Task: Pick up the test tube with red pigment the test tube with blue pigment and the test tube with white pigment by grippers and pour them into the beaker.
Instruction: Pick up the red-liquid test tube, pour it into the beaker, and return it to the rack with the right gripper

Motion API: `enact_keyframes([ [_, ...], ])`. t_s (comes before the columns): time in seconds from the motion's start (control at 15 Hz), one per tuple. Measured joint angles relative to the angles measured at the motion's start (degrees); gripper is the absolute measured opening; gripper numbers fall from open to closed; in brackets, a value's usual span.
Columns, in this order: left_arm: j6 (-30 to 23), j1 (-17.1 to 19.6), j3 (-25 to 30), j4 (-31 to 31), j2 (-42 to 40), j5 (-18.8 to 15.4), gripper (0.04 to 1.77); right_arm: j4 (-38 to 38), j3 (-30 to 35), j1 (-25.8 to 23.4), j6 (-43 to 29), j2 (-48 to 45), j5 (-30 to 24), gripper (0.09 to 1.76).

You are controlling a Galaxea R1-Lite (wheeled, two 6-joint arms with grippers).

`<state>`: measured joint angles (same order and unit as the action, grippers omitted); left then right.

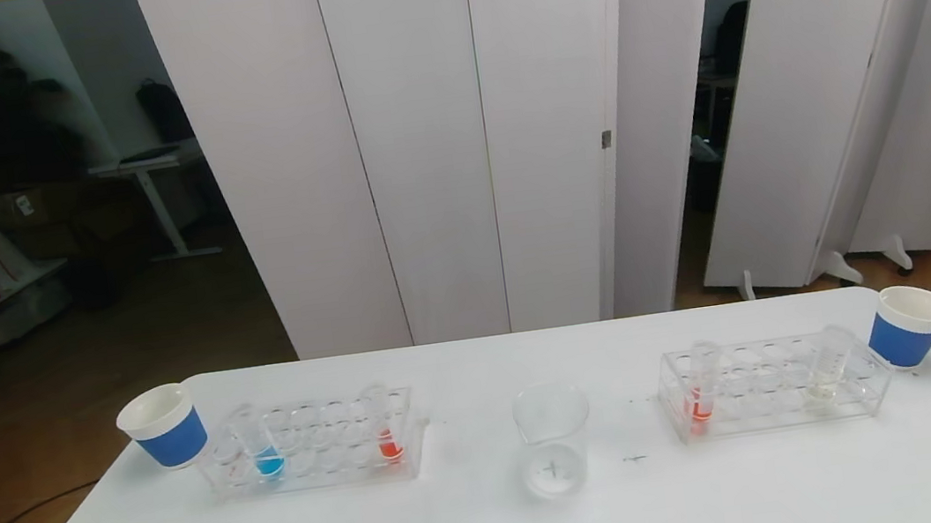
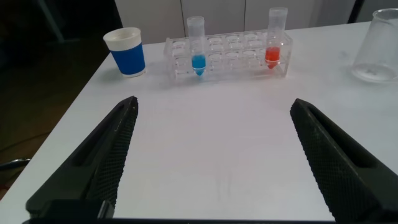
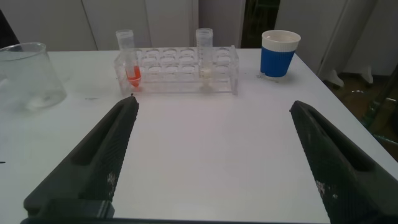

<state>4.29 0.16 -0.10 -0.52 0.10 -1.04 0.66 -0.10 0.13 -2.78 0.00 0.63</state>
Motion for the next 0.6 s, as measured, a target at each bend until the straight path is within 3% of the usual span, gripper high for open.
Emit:
enact_keyframes([
  [0.6,0.0,0.0,0.0,0.0,0.0,0.0,1.75,-0.1,-0.1,0.0,0.1,0.0,0.0,1.75],
])
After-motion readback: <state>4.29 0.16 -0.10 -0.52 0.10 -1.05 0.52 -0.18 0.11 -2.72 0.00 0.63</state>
